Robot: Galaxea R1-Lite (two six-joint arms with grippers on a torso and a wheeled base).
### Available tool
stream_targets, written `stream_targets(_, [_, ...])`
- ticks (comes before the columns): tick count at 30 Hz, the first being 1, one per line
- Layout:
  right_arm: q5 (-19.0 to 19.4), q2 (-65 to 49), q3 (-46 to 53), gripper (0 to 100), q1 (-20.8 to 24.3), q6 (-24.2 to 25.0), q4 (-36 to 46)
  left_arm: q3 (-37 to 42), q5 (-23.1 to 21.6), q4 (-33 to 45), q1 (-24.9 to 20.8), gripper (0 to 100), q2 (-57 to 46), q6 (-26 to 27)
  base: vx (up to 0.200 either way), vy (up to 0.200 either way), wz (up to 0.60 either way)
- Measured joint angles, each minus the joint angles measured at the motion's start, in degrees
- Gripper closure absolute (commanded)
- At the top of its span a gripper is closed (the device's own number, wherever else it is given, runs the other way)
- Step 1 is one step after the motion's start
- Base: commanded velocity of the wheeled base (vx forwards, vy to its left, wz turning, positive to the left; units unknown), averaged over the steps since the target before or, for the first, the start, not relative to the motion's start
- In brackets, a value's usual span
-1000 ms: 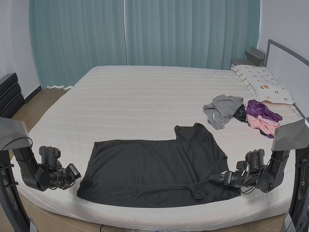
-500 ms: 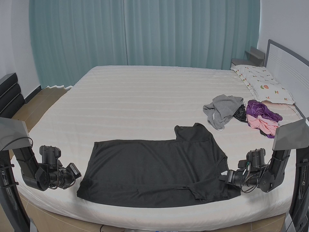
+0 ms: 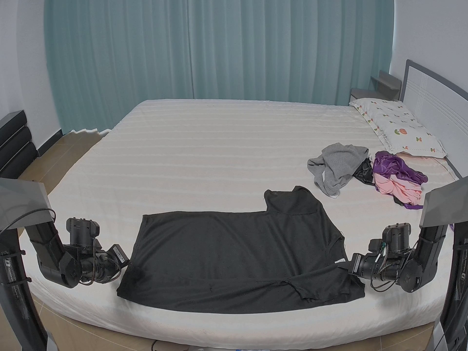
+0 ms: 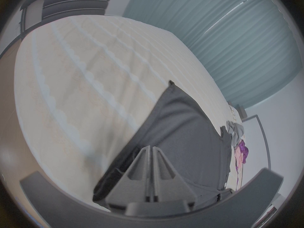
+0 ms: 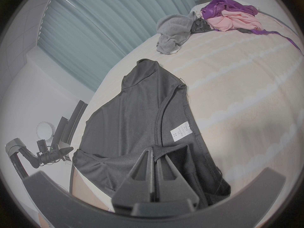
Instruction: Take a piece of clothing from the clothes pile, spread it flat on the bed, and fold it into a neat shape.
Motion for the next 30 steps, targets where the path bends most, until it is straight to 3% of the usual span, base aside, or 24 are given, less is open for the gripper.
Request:
stream_targets(5, [0.1, 0.9, 0.7, 100, 0.3, 0.1, -0.7, 0.1, 0.0, 0.1, -1.1, 0, 0.2, 1.4, 0.0, 0.0, 0.0])
stream_targets(11, [0.2, 1.5, 0.9, 100, 0.4, 1.0, -0.7, -0.1, -0.1, 0.4, -1.9, 0, 0.4, 7.6, 0.0, 0.0, 0.0])
stream_targets(19, [0.3, 1.4, 0.9, 100, 1.3, 2.6, -0.8, -0.3, 0.0, 0.3, -4.1, 0, 1.3, 8.5, 0.0, 0.0, 0.0])
stream_targets(20, [0.3, 1.3, 0.9, 100, 1.4, 2.7, -0.8, -0.3, 0.1, 0.2, -4.3, 100, 1.6, 8.5, 0.0, 0.0, 0.0])
stream_targets(30, [0.2, 1.0, 1.1, 100, 1.8, 2.7, -0.8, -1.1, 6.4, 0.0, -4.4, 100, 4.5, 10.0, 0.0, 0.0, 0.0])
